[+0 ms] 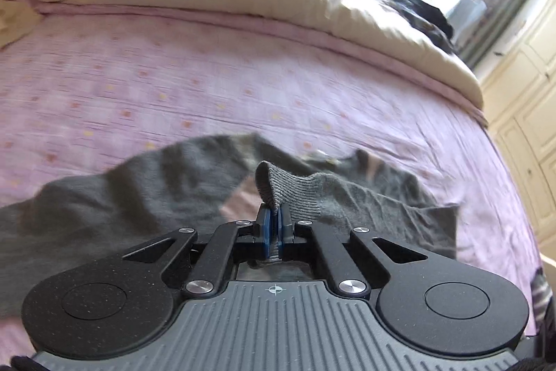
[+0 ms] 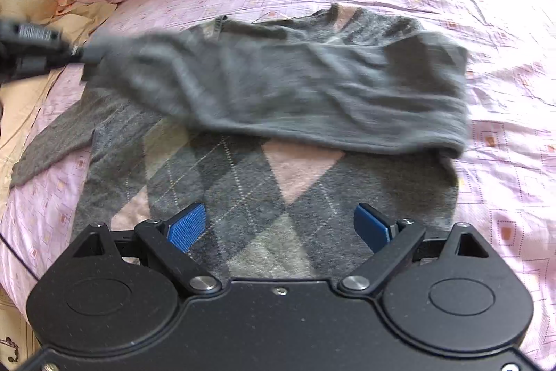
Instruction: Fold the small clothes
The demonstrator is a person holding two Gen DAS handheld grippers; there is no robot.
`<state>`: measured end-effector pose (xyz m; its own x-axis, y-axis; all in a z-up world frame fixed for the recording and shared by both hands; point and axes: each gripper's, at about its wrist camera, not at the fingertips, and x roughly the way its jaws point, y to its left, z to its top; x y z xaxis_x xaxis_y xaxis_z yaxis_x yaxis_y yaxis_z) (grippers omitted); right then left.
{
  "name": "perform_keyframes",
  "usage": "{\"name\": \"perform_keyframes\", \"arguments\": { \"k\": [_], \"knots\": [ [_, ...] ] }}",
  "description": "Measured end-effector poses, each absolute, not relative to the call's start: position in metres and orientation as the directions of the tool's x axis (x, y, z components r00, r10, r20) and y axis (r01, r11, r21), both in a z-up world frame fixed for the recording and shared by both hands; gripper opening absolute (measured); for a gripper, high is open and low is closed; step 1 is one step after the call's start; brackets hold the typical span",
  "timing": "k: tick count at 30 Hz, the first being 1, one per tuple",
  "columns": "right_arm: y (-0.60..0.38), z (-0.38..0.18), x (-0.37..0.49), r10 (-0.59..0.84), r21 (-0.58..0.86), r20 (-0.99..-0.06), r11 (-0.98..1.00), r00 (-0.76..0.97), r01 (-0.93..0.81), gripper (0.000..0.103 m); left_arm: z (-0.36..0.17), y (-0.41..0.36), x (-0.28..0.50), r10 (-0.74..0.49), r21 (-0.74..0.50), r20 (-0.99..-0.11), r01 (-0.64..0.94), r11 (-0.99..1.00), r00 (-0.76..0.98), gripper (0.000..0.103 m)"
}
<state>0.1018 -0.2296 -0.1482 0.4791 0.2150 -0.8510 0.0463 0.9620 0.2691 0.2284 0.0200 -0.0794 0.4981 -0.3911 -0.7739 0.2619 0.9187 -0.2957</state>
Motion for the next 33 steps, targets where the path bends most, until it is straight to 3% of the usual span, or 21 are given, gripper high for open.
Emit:
{"name": "perform_keyframes", "arguments": {
  "k": [11, 21, 24, 31, 33],
  "knots": [
    [-0.283, -0.138, 0.141, 0.106, 0.213, -0.820, 0.969, 0.562, 0.128, 0.093, -0.137, 0.062, 0.239, -0.237, -0.197, -0.876, 0.138, 0.971, 0.420, 0.004],
    [-0.326, -0.195, 0.153, 0.080, 0.211, -0.894, 0.943, 0.441, 0.256, 0.094, -0.169, 0.054, 0.246, -0.203, -0.152, -0.909, 0.166, 0.974, 0.364, 0.009],
    [-0.328, -0.190, 0.147, 0.049, 0.187, -0.902, 0.940, 0.430, 0.285, 0.093, -0.167, 0.053, 0.244, -0.231, -0.175, -0.902, 0.181, 0.968, 0.365, 0.021],
    [-0.348, -0.192, 0.128, -0.206, -0.018, -0.913, 0.883, 0.352, 0.470, 0.092, -0.168, 0.033, 0.242, -0.271, -0.172, -0.900, 0.293, 0.940, 0.341, 0.070],
    [-0.362, -0.194, 0.118, -0.225, -0.013, -0.918, 0.839, 0.326, 0.543, 0.092, -0.170, 0.024, 0.239, -0.250, -0.133, -0.905, 0.330, 0.935, 0.344, 0.076]
  ]
}}
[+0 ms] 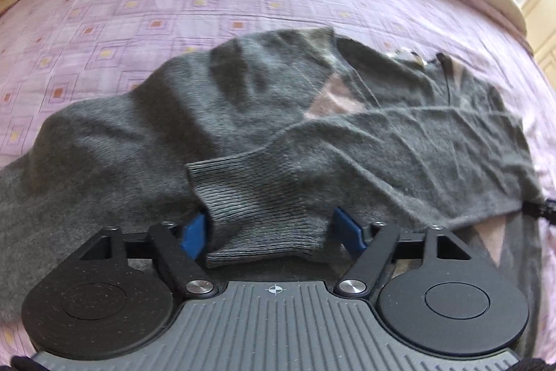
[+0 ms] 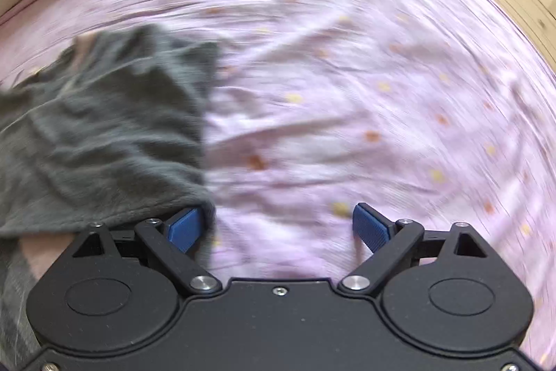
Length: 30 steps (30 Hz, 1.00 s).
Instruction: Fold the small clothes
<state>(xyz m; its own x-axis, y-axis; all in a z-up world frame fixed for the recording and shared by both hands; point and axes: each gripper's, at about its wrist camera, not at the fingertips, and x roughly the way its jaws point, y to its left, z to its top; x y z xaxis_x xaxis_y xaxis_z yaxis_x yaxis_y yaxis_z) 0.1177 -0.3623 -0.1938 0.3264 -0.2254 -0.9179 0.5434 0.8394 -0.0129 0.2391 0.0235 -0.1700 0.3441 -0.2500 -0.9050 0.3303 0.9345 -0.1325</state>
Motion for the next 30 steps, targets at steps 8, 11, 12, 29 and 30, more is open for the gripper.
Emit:
{"name": "perform_keyframes", "arguments": {
  "k": [8, 11, 12, 29, 30],
  "knots": [
    [-0.375, -0.188, 0.092, -0.199, 0.036, -0.920, 0.815, 0.337, 0.579, 0.093, -0.171, 0.026, 0.234, -0.265, -0.144, -0.894, 0.329, 0.934, 0.362, 0.080],
    [-0.361, -0.182, 0.088, -0.148, 0.083, -0.918, 0.836, 0.368, 0.542, 0.093, -0.168, 0.036, 0.234, -0.306, -0.198, -0.891, 0.318, 0.927, 0.336, 0.080],
    [-0.352, -0.178, 0.087, -0.138, 0.089, -0.915, 0.846, 0.378, 0.525, 0.093, -0.167, 0.041, 0.233, -0.318, -0.218, -0.890, 0.309, 0.926, 0.327, 0.080],
    [-0.207, -0.127, 0.094, 0.074, 0.165, -0.878, 0.974, 0.472, 0.153, 0.103, -0.140, 0.184, 0.160, -0.264, -0.316, -0.852, -0.042, 0.948, 0.453, 0.085],
    [-0.200, -0.126, 0.095, 0.082, 0.166, -0.880, 0.976, 0.468, 0.141, 0.103, -0.141, 0.198, 0.157, -0.250, -0.317, -0.852, -0.073, 0.946, 0.461, 0.085]
  ]
}}
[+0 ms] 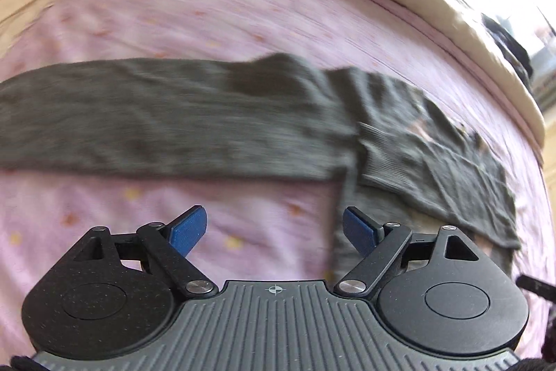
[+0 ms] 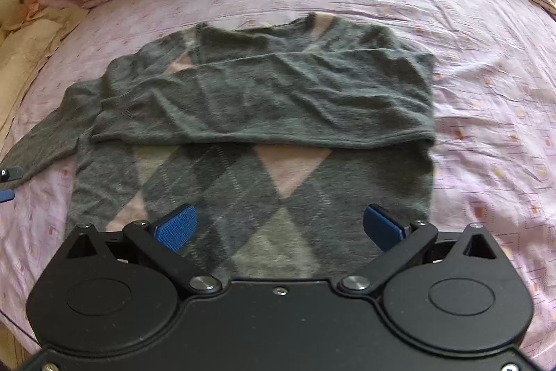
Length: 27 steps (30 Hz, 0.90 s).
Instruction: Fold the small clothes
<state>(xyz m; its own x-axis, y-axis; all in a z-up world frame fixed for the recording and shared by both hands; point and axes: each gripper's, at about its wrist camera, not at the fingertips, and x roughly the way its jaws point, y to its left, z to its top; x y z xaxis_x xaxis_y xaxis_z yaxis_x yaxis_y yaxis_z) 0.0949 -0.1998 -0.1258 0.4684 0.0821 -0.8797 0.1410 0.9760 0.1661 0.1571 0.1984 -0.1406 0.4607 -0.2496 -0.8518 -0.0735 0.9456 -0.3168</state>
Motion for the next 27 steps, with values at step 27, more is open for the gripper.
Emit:
{"name": "perform_keyframes", "arguments": {
  "k": [27],
  "knots": [
    [-0.069, -0.106, 0.128, 0.190, 0.178, -0.893, 0.982, 0.409, -0.067, 0.103, -0.180, 0.416, 0.177, -0.114, -0.406, -0.813, -0.416, 0.814, 0.571, 0.095]
  ]
}}
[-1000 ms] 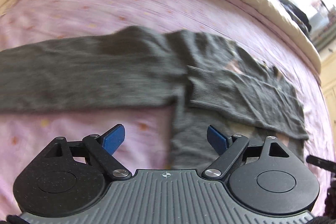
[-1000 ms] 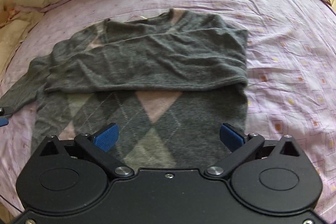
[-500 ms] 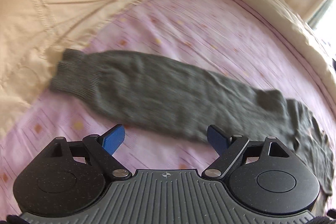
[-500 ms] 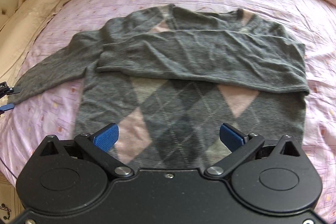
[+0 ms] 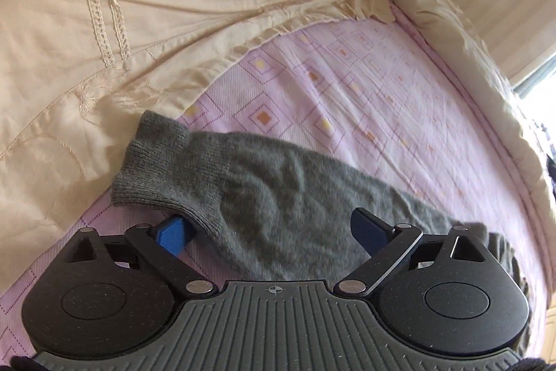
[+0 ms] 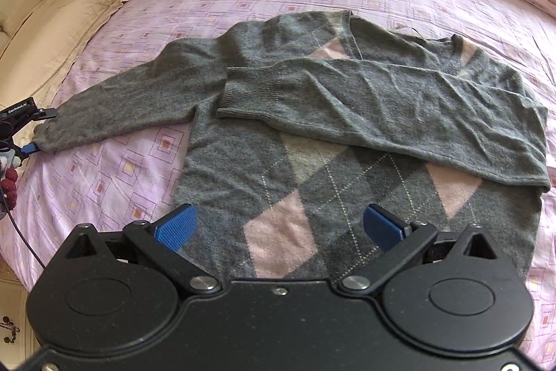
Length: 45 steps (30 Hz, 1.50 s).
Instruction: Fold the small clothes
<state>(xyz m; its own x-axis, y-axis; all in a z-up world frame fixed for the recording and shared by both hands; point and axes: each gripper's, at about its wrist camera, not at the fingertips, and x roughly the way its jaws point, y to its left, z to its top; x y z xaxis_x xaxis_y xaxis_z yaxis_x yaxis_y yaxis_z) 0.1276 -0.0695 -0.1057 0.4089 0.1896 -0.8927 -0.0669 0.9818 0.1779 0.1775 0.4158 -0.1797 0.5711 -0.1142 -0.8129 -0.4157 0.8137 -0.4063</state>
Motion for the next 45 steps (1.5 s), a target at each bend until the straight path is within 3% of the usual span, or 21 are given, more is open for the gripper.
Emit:
{"name": "perform_keyframes", "arguments": {
  "k": [3, 4, 6, 7, 8, 10, 13, 18, 27, 34, 41, 43, 45],
  "knots": [
    [-0.069, -0.107, 0.128, 0.198, 0.181, -0.893, 0.980, 0.404, -0.081, 0.103, -0.178, 0.417, 0.178, -0.088, -0.397, -0.821, -0.454, 0.798, 0.563, 0.087],
    [-0.069, -0.107, 0.128, 0.201, 0.183, -0.893, 0.979, 0.403, -0.084, 0.102, -0.176, 0.417, 0.178, -0.073, -0.382, -0.825, -0.459, 0.802, 0.560, 0.079],
    [-0.072, -0.108, 0.127, 0.210, 0.189, -0.891, 0.978, 0.402, -0.091, 0.102, -0.174, 0.417, 0.178, -0.032, -0.345, -0.832, -0.471, 0.812, 0.554, 0.051],
    [-0.074, -0.109, 0.126, 0.214, 0.193, -0.891, 0.977, 0.402, -0.091, 0.102, -0.174, 0.418, 0.179, -0.007, -0.318, -0.842, -0.485, 0.815, 0.540, 0.022],
    [-0.076, -0.110, 0.125, 0.218, 0.198, -0.889, 0.976, 0.403, -0.090, 0.103, -0.173, 0.419, 0.179, 0.006, -0.302, -0.851, -0.499, 0.813, 0.525, 0.010],
    [-0.083, -0.112, 0.122, 0.228, 0.212, -0.886, 0.974, 0.404, -0.085, 0.103, -0.169, 0.419, 0.178, 0.009, -0.309, -0.840, -0.493, 0.814, 0.542, 0.004],
    [-0.094, -0.115, 0.118, 0.240, 0.225, -0.883, 0.971, 0.403, -0.084, 0.103, -0.148, 0.405, 0.179, 0.058, -0.263, -0.824, -0.471, 0.842, 0.564, 0.004],
    [-0.124, -0.119, 0.108, 0.262, 0.253, -0.876, 0.964, 0.406, -0.075, 0.103, -0.081, 0.343, 0.180, 0.026, -0.268, -0.746, -0.335, 0.903, 0.666, 0.004],
    [-0.195, -0.119, 0.091, 0.249, 0.281, -0.863, 0.960, 0.440, 0.008, 0.103, 0.011, 0.151, 0.178, -0.250, -0.293, -0.585, 0.086, 0.952, 0.772, 0.004],
    [-0.241, -0.122, 0.079, 0.218, 0.286, -0.861, 0.954, 0.460, 0.084, 0.103, -0.017, 0.005, 0.188, -0.444, -0.350, -0.585, 0.282, 0.893, 0.679, 0.004],
    [-0.268, -0.129, 0.073, 0.188, 0.284, -0.870, 0.947, 0.456, 0.152, 0.103, -0.061, -0.093, 0.198, -0.511, -0.343, -0.652, 0.383, 0.858, 0.560, 0.005],
    [-0.272, -0.131, 0.075, 0.180, 0.281, -0.872, 0.945, 0.456, 0.165, 0.103, -0.071, -0.105, 0.197, -0.529, -0.349, -0.684, 0.411, 0.842, 0.503, 0.008],
    [-0.275, -0.132, 0.078, 0.170, 0.276, -0.872, 0.945, 0.459, 0.175, 0.103, -0.076, -0.110, 0.195, -0.538, -0.349, -0.701, 0.434, 0.831, 0.467, 0.027]
  ]
}}
